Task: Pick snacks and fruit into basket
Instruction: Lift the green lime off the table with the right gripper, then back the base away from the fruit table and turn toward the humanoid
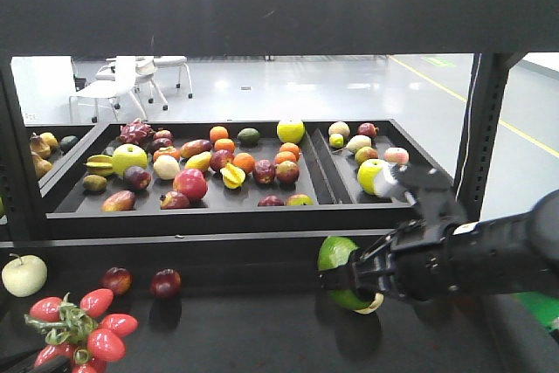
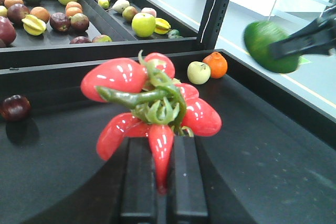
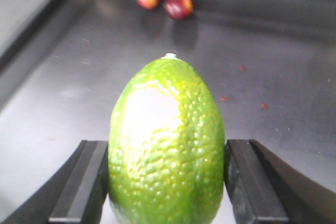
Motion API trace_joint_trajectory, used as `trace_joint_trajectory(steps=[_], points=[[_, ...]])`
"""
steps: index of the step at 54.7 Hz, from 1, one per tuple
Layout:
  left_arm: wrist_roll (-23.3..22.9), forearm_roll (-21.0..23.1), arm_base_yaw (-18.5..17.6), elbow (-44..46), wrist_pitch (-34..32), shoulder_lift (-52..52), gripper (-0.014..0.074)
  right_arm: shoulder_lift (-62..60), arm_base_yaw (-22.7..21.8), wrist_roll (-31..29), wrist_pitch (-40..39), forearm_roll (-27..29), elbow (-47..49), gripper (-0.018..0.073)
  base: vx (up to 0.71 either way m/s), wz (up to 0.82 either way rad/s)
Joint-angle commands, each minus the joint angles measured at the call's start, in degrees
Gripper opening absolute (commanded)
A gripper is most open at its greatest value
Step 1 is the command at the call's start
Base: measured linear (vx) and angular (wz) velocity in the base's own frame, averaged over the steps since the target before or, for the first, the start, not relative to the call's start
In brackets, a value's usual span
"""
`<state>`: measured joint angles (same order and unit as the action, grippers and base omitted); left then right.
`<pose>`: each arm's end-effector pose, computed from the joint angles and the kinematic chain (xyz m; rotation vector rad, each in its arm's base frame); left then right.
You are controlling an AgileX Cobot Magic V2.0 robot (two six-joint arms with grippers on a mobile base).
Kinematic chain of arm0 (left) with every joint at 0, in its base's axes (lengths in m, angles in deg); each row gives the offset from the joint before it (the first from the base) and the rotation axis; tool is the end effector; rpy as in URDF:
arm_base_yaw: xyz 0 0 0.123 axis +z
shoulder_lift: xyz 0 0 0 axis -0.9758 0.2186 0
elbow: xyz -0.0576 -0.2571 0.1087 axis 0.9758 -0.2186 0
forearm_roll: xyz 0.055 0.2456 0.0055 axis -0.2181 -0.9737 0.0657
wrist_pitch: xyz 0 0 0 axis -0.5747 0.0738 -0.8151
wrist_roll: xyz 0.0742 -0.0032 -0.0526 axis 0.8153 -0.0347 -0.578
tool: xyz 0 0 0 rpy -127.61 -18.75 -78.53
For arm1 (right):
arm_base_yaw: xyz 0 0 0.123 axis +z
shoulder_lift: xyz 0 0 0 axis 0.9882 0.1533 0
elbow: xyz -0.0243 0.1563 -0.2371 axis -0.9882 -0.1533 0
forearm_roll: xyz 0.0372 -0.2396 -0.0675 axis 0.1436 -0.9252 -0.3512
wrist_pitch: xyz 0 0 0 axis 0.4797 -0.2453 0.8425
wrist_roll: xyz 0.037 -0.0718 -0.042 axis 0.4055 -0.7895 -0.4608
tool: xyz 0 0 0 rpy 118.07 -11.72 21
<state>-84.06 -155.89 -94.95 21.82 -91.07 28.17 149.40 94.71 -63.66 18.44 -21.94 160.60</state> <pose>0.1443 -0.0644 0.3017 0.2829 1.7887 -0.5050 0.3142 0.1131 0.3369 -0.4118 2.2054 0.6255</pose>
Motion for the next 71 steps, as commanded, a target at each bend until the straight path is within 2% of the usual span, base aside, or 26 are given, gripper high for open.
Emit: trace_joint_trajectory(steps=[1, 22, 71], points=[[0.05, -2.82, -0.23, 1.68, 1.29, -0.39, 0.0003, -4.62, -0.09, 1.48, -1.23, 0.25, 1.54, -0.001, 0.0, 0.0], [0.05, -2.82, -0.23, 1.68, 1.29, -0.39, 0.0003, -7.22, -0.09, 1.41, 3.06, 0.73, 1.54, -0.001, 0.0, 0.0], [0.05, -2.82, -0.23, 1.68, 1.29, -0.39, 0.0003, -7.22, -0.09, 1.46, 3.11, 0.73, 1.54, -0.001, 0.0, 0.0]])
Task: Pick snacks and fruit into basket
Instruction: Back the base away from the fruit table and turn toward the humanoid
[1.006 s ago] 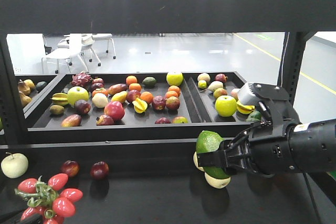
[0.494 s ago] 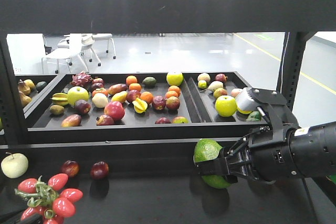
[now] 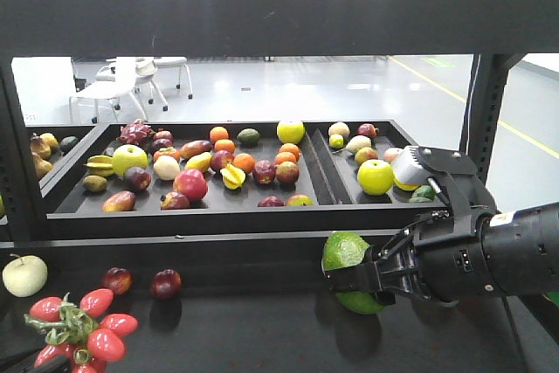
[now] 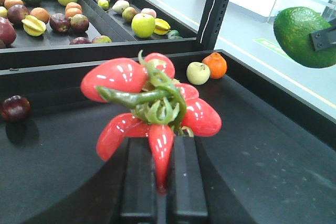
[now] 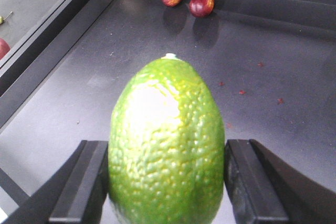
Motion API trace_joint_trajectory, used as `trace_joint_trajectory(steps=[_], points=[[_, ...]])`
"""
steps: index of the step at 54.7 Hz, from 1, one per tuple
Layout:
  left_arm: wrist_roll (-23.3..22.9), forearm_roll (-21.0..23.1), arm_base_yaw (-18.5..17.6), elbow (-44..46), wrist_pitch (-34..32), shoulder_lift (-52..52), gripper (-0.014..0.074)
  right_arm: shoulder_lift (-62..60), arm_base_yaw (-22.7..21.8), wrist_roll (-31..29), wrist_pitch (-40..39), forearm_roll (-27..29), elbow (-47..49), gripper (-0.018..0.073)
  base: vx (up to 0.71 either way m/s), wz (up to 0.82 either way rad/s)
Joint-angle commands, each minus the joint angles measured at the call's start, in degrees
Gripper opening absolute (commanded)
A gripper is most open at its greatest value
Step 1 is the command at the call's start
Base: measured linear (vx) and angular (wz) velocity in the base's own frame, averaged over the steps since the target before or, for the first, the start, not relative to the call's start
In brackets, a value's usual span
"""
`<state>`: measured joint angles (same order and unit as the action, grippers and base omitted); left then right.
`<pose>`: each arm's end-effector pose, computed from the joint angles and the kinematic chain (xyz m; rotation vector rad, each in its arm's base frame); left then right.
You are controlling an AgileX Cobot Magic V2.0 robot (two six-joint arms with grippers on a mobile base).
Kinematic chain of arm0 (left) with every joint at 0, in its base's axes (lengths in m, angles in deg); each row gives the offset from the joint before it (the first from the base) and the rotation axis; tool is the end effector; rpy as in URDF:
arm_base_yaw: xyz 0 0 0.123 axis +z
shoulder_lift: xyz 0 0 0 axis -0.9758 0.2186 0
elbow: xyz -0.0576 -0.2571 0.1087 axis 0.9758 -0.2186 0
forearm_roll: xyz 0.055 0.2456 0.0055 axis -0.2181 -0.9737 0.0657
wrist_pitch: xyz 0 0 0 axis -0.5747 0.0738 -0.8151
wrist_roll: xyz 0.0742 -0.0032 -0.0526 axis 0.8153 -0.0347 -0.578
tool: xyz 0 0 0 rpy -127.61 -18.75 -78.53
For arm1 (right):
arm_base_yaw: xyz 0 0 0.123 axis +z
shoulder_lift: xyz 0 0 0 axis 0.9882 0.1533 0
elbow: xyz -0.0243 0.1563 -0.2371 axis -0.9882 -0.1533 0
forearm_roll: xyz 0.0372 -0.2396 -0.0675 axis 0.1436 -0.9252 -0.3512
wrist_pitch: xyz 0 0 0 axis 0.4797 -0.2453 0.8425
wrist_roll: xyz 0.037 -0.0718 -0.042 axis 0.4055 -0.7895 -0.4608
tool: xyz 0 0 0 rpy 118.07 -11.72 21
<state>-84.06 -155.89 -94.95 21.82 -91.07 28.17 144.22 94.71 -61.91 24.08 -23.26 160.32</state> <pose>0.1443 -0.0644 0.3017 0.2829 1.7887 -0.5050 0.2871 0.1102 0.3588 -0.4647 2.2008 0.6600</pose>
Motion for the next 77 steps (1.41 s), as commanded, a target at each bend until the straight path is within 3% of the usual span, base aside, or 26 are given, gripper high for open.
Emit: trace_joint_trajectory(steps=[1, 77], points=[[0.05, -2.82, -0.23, 1.68, 1.29, -0.39, 0.0003, -2.03, -0.09, -0.3, -2.52, 2.05, 1.82, -0.001, 0.0, 0.0], [0.05, -2.82, -0.23, 1.68, 1.29, -0.39, 0.0003, -2.03, -0.09, -0.3, -2.57, 2.05, 1.82, -0.001, -0.16, -0.02]])
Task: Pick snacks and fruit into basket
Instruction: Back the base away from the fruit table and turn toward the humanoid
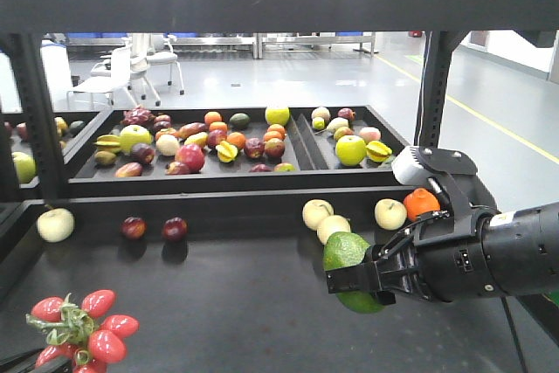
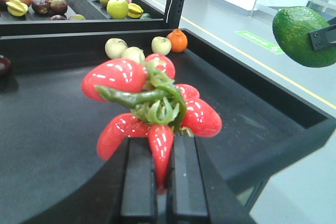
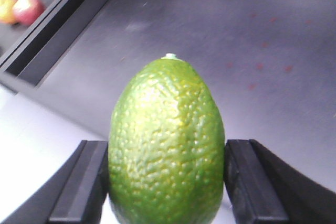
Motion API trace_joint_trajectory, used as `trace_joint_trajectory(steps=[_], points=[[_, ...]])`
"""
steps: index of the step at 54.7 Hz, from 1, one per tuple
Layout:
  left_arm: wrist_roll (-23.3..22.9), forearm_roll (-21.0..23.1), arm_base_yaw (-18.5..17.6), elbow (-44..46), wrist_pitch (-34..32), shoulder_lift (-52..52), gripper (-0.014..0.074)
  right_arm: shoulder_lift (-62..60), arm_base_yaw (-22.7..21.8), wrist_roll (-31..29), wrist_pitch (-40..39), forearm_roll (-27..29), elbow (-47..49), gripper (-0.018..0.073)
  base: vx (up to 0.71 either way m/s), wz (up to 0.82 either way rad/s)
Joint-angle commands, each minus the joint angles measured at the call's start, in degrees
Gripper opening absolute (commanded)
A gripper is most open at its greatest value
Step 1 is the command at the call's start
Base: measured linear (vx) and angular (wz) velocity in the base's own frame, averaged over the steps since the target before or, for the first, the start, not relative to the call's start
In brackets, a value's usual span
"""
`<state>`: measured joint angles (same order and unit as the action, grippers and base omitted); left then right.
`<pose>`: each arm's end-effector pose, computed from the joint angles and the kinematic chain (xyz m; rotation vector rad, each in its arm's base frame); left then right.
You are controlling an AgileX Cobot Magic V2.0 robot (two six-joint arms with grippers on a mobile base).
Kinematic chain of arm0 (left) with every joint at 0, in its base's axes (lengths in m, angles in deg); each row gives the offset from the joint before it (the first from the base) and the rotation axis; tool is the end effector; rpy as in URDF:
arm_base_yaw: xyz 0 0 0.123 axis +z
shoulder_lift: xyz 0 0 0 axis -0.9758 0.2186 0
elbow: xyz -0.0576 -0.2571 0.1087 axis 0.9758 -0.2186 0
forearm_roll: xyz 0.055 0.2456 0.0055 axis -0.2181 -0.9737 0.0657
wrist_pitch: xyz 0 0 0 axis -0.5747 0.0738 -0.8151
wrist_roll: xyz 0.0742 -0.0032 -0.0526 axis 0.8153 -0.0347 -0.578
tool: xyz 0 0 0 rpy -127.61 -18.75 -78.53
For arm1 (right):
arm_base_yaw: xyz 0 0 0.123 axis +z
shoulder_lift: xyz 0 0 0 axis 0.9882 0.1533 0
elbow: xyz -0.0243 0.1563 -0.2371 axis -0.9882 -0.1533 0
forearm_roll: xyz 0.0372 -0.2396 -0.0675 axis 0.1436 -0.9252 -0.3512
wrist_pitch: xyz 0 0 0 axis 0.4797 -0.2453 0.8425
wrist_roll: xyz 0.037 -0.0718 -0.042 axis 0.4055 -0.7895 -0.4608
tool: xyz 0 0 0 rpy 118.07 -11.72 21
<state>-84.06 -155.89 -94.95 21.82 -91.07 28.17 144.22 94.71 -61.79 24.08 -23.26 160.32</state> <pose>0.1443 -0.0644 0.3017 0.2829 1.7887 -0.5050 0.2871 0.1102 0.3588 -0.4624 2.2016 0.6611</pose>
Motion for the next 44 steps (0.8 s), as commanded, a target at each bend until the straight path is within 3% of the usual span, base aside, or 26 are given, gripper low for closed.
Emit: trace_joint_trajectory(steps=[1, 44], points=[[0.05, -2.82, -0.23, 1.68, 1.29, -0.39, 0.0003, -2.03, -0.09, -0.41, -2.57, 2.05, 1.82, -0.001, -0.28, 0.09], [0.05, -2.82, -0.23, 1.68, 1.29, -0.39, 0.0003, -2.03, -0.09, -0.41, -2.57, 2.05, 1.82, -0.001, -0.35, 0.05]])
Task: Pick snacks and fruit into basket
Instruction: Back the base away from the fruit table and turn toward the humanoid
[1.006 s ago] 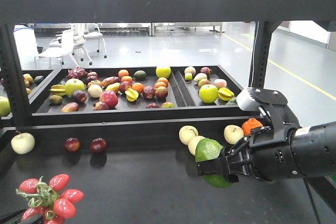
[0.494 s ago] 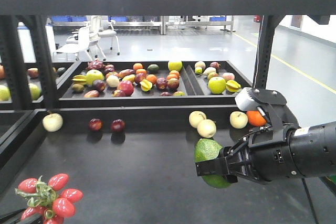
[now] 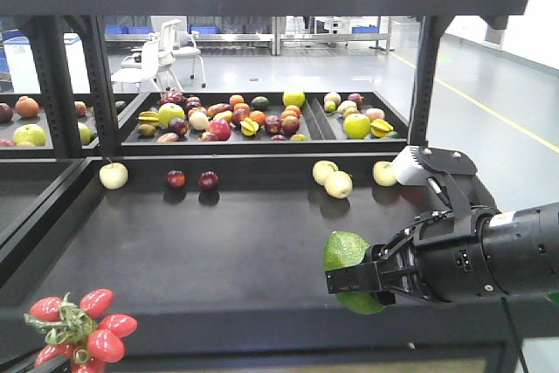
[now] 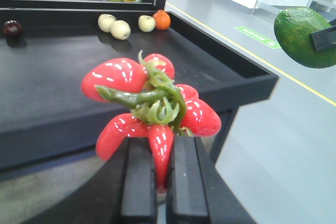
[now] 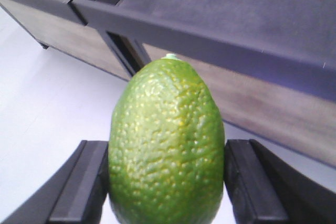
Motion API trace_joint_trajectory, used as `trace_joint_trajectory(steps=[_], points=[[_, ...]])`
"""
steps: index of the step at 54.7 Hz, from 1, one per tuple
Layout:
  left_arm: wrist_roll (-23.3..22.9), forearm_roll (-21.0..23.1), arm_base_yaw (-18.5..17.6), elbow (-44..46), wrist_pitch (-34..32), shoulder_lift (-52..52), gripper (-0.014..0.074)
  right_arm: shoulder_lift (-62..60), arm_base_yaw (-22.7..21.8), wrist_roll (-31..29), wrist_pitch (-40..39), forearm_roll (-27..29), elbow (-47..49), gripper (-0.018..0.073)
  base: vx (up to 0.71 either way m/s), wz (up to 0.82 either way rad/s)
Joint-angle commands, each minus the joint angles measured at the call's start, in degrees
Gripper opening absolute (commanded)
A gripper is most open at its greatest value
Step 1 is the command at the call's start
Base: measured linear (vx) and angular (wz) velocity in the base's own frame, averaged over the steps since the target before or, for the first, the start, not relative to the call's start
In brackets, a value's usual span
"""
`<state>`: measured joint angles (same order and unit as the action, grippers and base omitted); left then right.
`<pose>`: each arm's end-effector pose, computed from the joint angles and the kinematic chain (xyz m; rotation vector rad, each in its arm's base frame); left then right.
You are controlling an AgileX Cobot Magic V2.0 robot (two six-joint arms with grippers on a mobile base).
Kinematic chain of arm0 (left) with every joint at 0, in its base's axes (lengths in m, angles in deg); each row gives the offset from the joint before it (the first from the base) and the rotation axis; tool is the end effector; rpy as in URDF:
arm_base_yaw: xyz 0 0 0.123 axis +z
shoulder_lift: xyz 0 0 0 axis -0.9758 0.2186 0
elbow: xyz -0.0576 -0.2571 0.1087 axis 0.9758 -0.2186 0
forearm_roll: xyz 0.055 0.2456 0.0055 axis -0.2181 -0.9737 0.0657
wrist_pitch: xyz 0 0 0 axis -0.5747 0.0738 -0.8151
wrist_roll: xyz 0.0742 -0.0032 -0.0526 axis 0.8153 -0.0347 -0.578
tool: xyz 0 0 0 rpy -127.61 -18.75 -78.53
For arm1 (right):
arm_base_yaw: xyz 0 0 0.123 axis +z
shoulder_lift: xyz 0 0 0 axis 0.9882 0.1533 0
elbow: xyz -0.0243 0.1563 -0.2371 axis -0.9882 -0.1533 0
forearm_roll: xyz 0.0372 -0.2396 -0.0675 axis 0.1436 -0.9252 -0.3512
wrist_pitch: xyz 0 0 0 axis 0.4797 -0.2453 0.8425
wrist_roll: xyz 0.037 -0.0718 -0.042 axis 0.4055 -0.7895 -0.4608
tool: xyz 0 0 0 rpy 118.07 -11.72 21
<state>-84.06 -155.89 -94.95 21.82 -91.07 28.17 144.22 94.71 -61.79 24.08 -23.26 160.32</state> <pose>0.1443 -0.0644 0.3017 0.2829 1.7887 -0.5050 0.2871 0.1102 0.3588 -0.4624 2.2016 0.6611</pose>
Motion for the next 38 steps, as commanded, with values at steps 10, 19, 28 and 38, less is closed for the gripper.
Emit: trace_joint_trajectory(steps=[10, 19, 28, 38], points=[[0.05, -2.82, -0.23, 1.68, 1.29, -0.39, 0.0003, -2.03, -0.09, -0.41, -2.57, 2.05, 1.82, -0.001, -0.42, -0.07], [0.05, -2.82, -0.23, 1.68, 1.29, -0.39, 0.0003, -2.03, -0.09, -0.41, -2.57, 2.05, 1.82, -0.001, -0.43, -0.09], [0.05, -2.82, -0.23, 1.68, 1.29, -0.39, 0.0003, -2.03, -0.09, -0.41, -2.57, 2.05, 1.82, -0.001, -0.43, -0.15], [0.05, -2.82, -0.23, 1.68, 1.29, -0.39, 0.0003, -2.03, -0.09, -0.41, -2.57, 2.05, 1.82, -0.001, -0.42, -0.27]])
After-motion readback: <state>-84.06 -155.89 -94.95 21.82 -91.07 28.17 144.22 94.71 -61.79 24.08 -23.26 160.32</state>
